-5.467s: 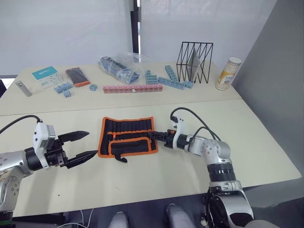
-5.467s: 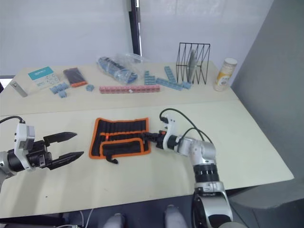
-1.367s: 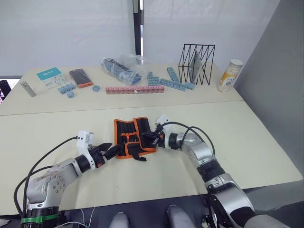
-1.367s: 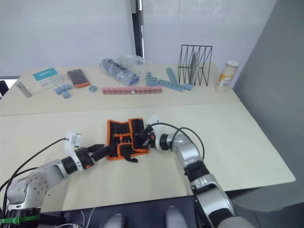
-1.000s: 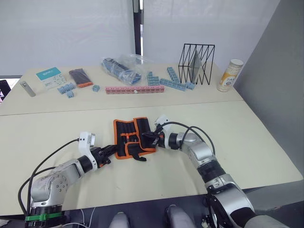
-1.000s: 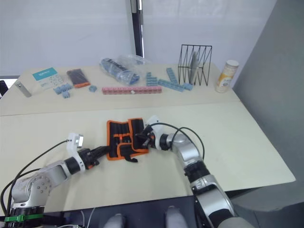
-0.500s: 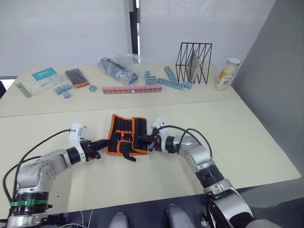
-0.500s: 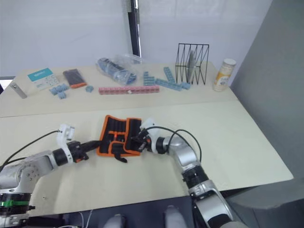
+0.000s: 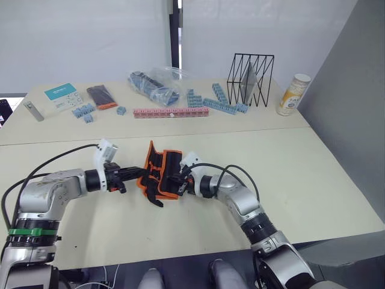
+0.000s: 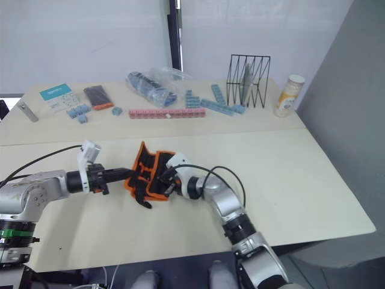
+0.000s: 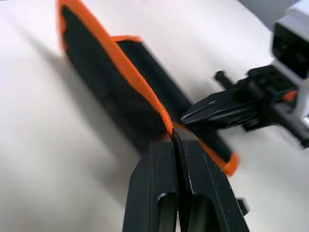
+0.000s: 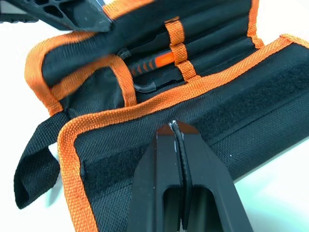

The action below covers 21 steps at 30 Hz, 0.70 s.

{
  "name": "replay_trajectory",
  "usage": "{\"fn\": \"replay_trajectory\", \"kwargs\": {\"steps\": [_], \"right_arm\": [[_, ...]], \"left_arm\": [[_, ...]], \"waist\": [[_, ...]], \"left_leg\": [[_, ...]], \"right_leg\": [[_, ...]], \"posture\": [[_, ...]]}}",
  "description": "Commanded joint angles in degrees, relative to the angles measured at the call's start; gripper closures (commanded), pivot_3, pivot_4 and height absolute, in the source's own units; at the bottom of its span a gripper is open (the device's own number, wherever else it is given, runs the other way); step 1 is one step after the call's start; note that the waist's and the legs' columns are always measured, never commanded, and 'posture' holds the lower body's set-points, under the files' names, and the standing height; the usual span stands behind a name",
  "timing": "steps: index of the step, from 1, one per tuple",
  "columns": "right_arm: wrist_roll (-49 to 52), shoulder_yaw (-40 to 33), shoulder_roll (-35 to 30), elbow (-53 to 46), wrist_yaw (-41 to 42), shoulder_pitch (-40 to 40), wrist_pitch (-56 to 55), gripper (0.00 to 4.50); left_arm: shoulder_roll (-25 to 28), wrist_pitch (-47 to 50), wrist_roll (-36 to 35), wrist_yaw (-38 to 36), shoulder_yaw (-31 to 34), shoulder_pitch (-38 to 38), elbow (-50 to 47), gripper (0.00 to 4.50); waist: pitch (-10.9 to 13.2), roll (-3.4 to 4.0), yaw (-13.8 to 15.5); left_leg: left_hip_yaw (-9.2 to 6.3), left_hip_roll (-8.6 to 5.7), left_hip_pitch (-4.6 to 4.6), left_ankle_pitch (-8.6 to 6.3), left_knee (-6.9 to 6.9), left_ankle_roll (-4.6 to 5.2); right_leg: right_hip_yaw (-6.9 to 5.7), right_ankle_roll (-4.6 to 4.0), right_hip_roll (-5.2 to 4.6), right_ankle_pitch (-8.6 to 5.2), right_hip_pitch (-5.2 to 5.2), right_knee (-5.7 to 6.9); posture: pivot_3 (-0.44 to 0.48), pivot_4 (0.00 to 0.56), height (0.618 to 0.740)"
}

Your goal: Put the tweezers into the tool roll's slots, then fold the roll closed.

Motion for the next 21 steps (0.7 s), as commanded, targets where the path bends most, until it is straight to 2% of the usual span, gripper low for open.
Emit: {"fn": "replay_trajectory", "kwargs": {"steps": [1,7,10,21], "right_arm": [[-0.8,0.5,0.4,1.3,-0.5,-0.3,0.6,4.5],[-0.6,0.1,0.4,0.5,-0.4,0.1,0.6,4.5],[2.4,-2.5,0.8,-2.2,0.6,0.7,1.1,4.5],[14.3,-10.3,-2.3,-11.0,6.8,0.1,10.4,4.5]], "left_arm": [[-2.3,3.2,-2.2,1.8,-0.8,-0.2,-4.4,4.49],[-8.9,1.4,0.4,7.0,-2.9,-0.2,-3.2,4.49],[-11.0,-0.2,1.6,8.1,-3.5,-0.3,-2.6,4.49],[-13.6,-2.9,4.3,8.7,-4.9,-0.9,-0.3,4.49]], "waist": [[0.0,0.0,0.0],[0.0,-0.01,0.2],[0.0,-0.01,0.8],[0.0,0.01,1.1]], "left_leg": [[-0.01,0.0,0.0,0.0,0.0,0.0],[-0.03,-0.01,0.07,0.0,0.02,0.0],[-0.03,-0.02,0.11,0.0,0.05,0.0],[-0.11,-0.05,-0.01,0.02,0.11,-0.03]], "right_leg": [[0.0,0.0,0.0,0.0,0.0,0.01],[0.0,0.01,0.0,0.01,0.11,-0.01],[0.0,0.01,0.0,0.01,0.16,-0.02],[-0.02,0.03,0.0,0.02,0.15,-0.05]], "posture": [[0.0,0.15,0.717],[0.0,0.15,0.717],[0.0,0.15,0.717],[0.0,0.15,0.717]]}}
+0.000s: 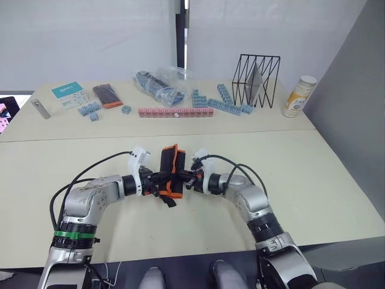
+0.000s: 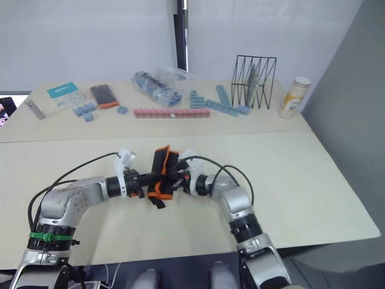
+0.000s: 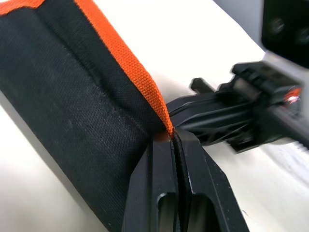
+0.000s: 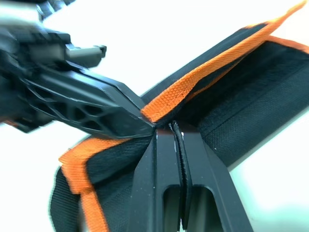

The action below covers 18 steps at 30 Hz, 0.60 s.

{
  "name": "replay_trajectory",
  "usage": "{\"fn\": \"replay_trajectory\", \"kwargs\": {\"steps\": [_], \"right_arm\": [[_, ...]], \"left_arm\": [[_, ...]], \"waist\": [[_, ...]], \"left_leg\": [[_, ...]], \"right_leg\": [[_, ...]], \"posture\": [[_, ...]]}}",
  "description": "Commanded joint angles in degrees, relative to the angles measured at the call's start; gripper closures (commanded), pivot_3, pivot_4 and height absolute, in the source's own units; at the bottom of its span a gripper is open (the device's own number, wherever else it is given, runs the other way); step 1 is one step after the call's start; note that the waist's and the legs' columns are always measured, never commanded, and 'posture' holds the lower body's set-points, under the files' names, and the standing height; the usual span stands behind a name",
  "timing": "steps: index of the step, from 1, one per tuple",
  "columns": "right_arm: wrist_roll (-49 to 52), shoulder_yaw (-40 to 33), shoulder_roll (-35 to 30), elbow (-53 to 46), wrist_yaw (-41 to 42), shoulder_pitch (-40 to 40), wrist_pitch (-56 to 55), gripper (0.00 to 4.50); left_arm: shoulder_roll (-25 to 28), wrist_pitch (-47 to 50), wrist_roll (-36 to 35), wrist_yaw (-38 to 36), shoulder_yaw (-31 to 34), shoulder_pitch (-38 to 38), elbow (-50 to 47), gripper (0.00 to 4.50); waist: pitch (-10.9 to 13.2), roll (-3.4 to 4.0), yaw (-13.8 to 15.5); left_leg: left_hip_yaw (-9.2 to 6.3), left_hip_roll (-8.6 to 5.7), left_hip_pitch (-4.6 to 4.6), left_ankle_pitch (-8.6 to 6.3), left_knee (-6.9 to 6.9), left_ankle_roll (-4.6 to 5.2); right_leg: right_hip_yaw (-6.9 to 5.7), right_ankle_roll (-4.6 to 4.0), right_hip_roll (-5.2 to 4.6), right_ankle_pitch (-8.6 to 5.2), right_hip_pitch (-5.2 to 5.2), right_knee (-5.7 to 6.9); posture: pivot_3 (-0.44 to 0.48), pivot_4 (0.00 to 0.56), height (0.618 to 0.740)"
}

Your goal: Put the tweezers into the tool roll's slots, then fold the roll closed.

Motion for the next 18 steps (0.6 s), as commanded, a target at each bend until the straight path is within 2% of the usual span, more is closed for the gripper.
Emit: {"fn": "replay_trajectory", "kwargs": {"steps": [1,9,18], "right_arm": [[4.9,-1.5,-0.4,-6.4,2.7,-1.2,2.0,4.5],[5.1,-2.7,-1.0,-4.6,0.0,-2.2,1.0,4.5],[-3.1,1.6,-0.1,3.8,-5.1,-5.7,-5.3,4.5]], "left_arm": [[-1.0,-0.8,0.6,0.2,-1.0,-1.0,0.4,4.49],[-2.9,-1.4,2.0,0.5,-2.1,-2.7,2.2,4.49],[-4.5,-4.2,7.7,3.0,-5.5,-2.4,7.1,4.49]], "waist": [[0.0,0.0,0.0],[0.0,0.0,0.2],[0.0,0.01,0.6]], "left_leg": [[0.0,0.0,0.0,0.0,0.0,0.0],[-0.03,-0.02,-0.04,0.0,0.07,0.0],[-0.05,-0.04,0.12,0.01,0.1,0.0]], "right_leg": [[0.0,0.0,0.0,0.0,0.0,0.0],[-0.02,0.0,0.0,0.0,0.02,-0.01],[-0.02,0.01,0.0,0.0,0.19,0.0]], "posture": [[0.0,0.15,0.717],[0.0,0.15,0.717],[0.0,0.15,0.717]]}}
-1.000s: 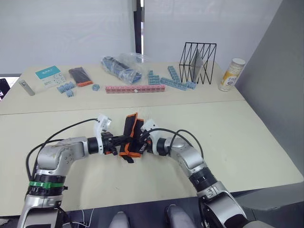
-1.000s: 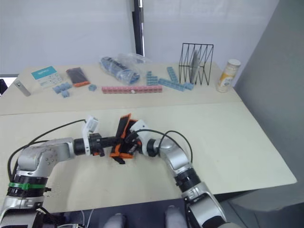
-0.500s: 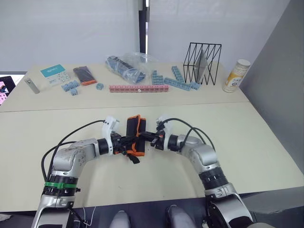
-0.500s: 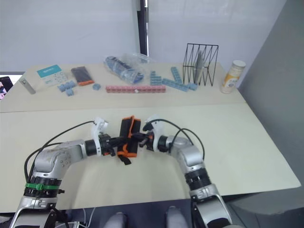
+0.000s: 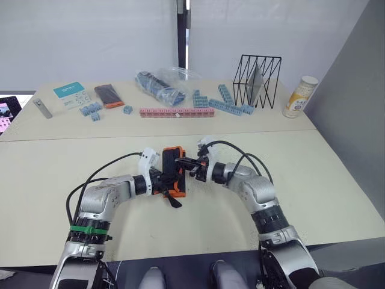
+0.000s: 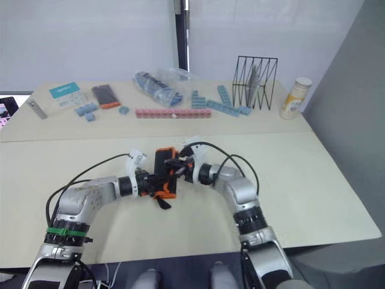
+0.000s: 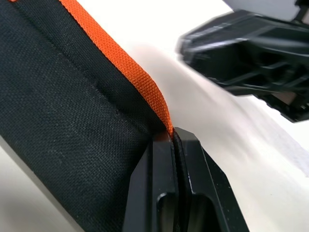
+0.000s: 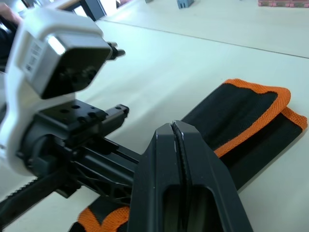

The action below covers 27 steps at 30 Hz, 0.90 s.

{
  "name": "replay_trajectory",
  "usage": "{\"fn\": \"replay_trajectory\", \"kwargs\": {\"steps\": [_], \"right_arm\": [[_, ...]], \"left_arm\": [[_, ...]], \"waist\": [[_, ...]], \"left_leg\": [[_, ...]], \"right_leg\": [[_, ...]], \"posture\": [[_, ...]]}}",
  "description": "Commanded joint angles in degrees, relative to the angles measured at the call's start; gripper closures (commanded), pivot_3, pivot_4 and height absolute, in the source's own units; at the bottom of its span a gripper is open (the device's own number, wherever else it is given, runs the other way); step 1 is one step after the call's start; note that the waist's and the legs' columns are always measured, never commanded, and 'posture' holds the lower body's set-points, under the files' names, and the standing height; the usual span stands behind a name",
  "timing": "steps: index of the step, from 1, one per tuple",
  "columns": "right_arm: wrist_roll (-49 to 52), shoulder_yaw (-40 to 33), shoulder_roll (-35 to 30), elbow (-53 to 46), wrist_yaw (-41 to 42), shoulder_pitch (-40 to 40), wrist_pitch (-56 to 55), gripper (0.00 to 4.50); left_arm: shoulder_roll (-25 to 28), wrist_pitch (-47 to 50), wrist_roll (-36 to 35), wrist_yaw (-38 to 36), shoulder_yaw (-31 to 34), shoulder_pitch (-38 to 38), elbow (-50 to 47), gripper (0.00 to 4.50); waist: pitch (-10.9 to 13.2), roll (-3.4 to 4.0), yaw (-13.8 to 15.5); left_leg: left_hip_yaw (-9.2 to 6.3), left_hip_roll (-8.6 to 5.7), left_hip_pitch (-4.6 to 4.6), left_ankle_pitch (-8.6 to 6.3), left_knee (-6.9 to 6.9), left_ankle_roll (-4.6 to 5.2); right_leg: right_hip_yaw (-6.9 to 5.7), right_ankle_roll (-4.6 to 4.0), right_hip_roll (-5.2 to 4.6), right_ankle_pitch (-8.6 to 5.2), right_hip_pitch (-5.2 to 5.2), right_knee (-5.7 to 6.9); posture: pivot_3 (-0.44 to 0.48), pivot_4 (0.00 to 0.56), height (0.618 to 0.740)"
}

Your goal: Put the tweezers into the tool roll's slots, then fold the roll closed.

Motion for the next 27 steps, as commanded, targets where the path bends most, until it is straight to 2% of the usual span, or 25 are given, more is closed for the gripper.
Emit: {"fn": "replay_trajectory", "kwargs": {"steps": [1,9,14,20,24,27], "right_arm": [[-2.2,1.3,0.5,1.3,-0.7,-1.6,-3.3,4.5],[-8.2,4.2,0.3,9.1,-3.7,-3.8,-4.0,4.5],[-9.9,4.9,-0.5,10.9,-3.6,-3.8,-3.4,4.5],[-10.7,5.3,-0.7,11.9,-3.4,-3.6,-2.8,4.5],[-10.7,5.5,-0.6,12.0,-3.3,-3.6,-2.9,4.5],[-10.6,5.5,-0.5,12.1,-3.2,-3.7,-2.9,4.5]], "left_arm": [[-0.6,-0.3,3.3,2.4,-1.9,0.1,2.7,4.49],[-1.5,0.4,4.6,3.6,-2.8,-0.4,4.4,4.49],[0.3,2.3,1.4,1.6,-0.3,-0.1,0.1,2.98],[4.3,6.8,-7.6,-4.0,5.4,-0.5,-8.2,1.03],[9.5,4.6,-9.0,-10.6,6.5,1.8,-8.4,1.03],[11.9,0.0,-7.4,-14.5,6.3,2.5,-6.8,1.03]], "waist": [[0.0,0.0,0.1],[0.0,0.04,0.6],[0.0,0.04,0.3],[0.0,0.04,-1.0],[0.0,0.04,-1.3],[0.0,0.04,-1.5]], "left_leg": [[-0.01,0.0,0.0,0.0,0.03,-0.01],[-0.04,-0.05,0.14,0.25,0.11,0.03],[-0.07,-0.06,0.14,0.32,0.11,0.02],[-0.13,-0.05,0.07,0.32,0.06,0.02],[-0.13,-0.05,0.12,0.32,-0.22,0.02],[-0.13,-0.05,0.09,0.32,-0.27,0.02]], "right_leg": [[0.0,0.0,0.0,0.0,0.01,0.0],[0.04,0.05,0.0,0.08,0.19,0.01],[0.05,0.05,0.0,0.08,0.19,0.01],[0.04,0.06,0.01,0.16,0.09,0.07],[0.04,0.01,0.01,0.12,0.06,0.04],[0.04,-0.01,0.01,0.1,0.01,0.02]], "posture": [[0.0,0.15,0.717],[0.0,0.15,0.717],[0.0,0.15,0.717],[0.0,0.15,0.717],[0.0,0.15,0.717],[0.0,0.15,0.717]]}}
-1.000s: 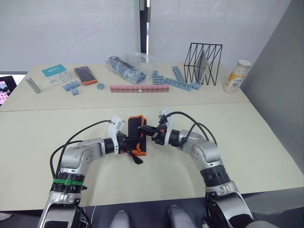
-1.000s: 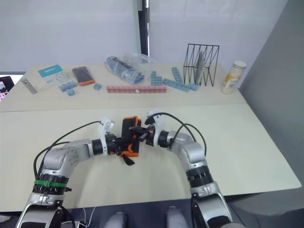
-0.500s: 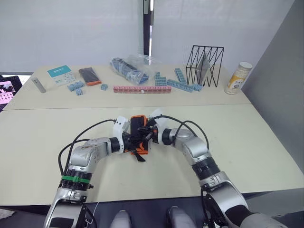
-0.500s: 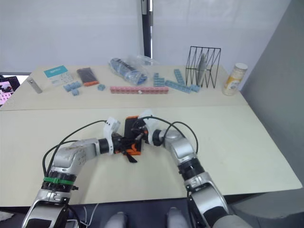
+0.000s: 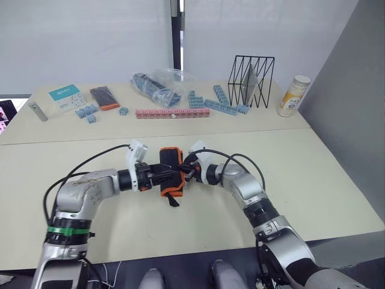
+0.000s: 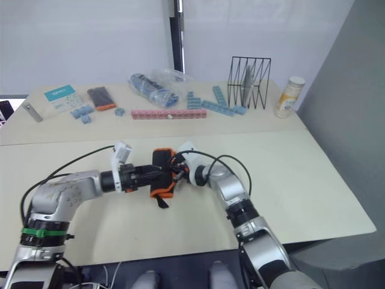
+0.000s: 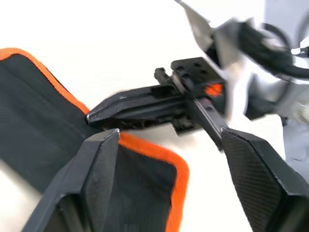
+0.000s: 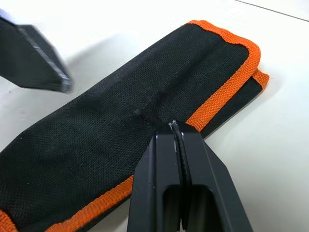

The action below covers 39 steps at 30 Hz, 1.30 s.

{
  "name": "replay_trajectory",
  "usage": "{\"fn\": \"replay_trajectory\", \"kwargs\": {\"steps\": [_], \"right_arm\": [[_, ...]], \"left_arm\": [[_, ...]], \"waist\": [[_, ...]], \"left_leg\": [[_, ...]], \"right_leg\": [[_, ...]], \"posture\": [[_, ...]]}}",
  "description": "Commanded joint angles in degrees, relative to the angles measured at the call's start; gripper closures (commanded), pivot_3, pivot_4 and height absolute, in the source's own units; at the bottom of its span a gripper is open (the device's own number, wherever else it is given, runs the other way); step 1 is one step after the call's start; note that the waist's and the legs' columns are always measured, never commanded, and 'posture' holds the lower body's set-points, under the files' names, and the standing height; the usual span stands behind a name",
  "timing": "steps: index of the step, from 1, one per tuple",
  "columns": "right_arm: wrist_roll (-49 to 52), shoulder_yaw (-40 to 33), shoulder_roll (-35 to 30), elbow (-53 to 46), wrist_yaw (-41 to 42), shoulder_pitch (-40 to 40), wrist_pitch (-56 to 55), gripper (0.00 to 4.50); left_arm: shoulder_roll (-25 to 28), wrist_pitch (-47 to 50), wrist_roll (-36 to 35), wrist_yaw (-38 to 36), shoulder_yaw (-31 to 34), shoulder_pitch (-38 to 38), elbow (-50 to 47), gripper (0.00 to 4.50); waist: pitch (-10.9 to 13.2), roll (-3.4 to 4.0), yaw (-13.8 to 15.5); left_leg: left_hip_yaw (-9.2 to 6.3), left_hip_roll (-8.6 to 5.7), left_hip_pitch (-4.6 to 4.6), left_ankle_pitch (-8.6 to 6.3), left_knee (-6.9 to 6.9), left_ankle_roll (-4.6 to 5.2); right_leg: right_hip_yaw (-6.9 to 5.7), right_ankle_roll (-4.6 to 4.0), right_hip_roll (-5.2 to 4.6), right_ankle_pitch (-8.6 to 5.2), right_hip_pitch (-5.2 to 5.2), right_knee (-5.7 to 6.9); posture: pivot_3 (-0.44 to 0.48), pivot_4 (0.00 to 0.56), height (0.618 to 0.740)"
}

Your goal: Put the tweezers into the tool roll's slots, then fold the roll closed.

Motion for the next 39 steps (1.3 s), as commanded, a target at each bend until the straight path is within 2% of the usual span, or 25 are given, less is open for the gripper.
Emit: {"fn": "replay_trajectory", "kwargs": {"steps": [1,3,6,7,14,21,28,33,35,39], "right_arm": [[-1.6,0.6,-0.3,1.9,-0.4,0.6,1.0,4.5],[-1.5,0.6,-0.2,1.9,-0.4,0.5,1.0,4.5],[-1.6,0.6,-0.1,1.7,-0.3,0.5,1.2,4.5],[-1.6,0.6,-0.1,1.7,-0.2,0.5,1.2,4.5],[-1.6,0.8,0.1,1.0,0.1,0.5,1.7,4.5],[-1.6,1.2,0.5,-0.5,0.4,0.6,1.5,4.5],[-0.4,0.6,0.7,-3.0,2.1,1.7,-1.1,4.5],[0.8,1.3,0.2,-5.1,6.3,2.7,-0.9,4.5],[0.1,2.4,0.1,-4.3,7.1,2.7,1.5,4.5],[-2.5,2.1,1.5,4.7,3.5,1.0,0.6,4.5]], "left_arm": [[1.9,-6.7,1.1,-5.2,0.4,-0.3,1.2,1.03],[2.0,-13.0,4.4,-6.8,-1.4,-1.0,3.9,1.03],[0.0,-17.6,6.5,-7.7,-2.9,-2.0,7.3,1.78],[-0.8,-18.9,7.1,-7.9,-3.5,-2.4,8.3,2.21],[-5.6,-28.6,13.1,-8.6,-8.0,-3.3,14.6,4.47],[-2.6,-32.1,22.1,-9.1,-13.9,-1.9,20.7,4.47],[-2.9,-33.9,22.3,-9.5,-14.1,-1.4,22.4,4.47],[-2.9,-34.0,22.1,-9.1,-13.7,-1.0,22.3,4.47],[-2.7,-34.2,22.1,-9.0,-13.4,-0.7,22.2,4.47],[-2.4,-34.0,21.7,-9.4,-13.0,0.0,21.2,4.47]], "waist": [[0.0,-0.01,-0.1],[0.0,-0.01,0.0],[0.0,-0.01,0.0],[0.0,-0.01,0.1],[0.0,-0.01,0.0],[0.0,0.0,-0.1],[0.0,0.01,-0.5],[0.0,0.01,-0.6],[0.0,0.02,-0.7],[-0.1,0.06,-1.0]], "left_leg": [[0.0,0.0,-0.01,0.0,0.02,0.0],[0.0,0.0,-0.01,0.0,0.06,0.0],[0.0,-0.01,-0.01,0.0,0.08,0.0],[0.0,0.0,-0.02,0.0,0.07,0.0],[0.01,0.0,-0.04,0.0,0.02,0.0],[0.0,0.0,-0.02,0.0,0.03,0.0],[0.0,0.0,0.04,0.0,0.01,0.01],[0.0,0.0,0.04,0.0,0.03,0.01],[0.0,0.0,0.04,0.0,0.02,0.01],[0.0,0.01,0.13,0.0,0.01,0.01]], "right_leg": [[0.0,0.0,0.0,0.0,0.0,0.0],[-0.01,0.0,0.0,0.0,0.01,-0.01],[0.0,-0.01,0.0,-0.01,0.02,-0.02],[0.0,-0.01,0.0,0.0,0.01,-0.02],[0.0,-0.01,0.0,0.0,-0.01,-0.01],[0.0,0.0,0.01,0.0,0.01,-0.01],[0.0,-0.01,0.01,-0.01,0.05,0.0],[0.0,-0.01,0.01,0.0,0.05,0.0],[0.0,0.0,0.01,0.0,0.06,0.0],[0.0,-0.01,0.02,0.0,0.09,0.02]], "posture": [[0.0,0.15,0.717],[0.0,0.15,0.717],[0.0,0.15,0.717],[0.0,0.15,0.717],[0.0,0.15,0.717],[0.0,0.15,0.717],[0.0,0.15,0.717],[0.0,0.15,0.717],[0.0,0.15,0.717],[0.0,0.15,0.717]]}}
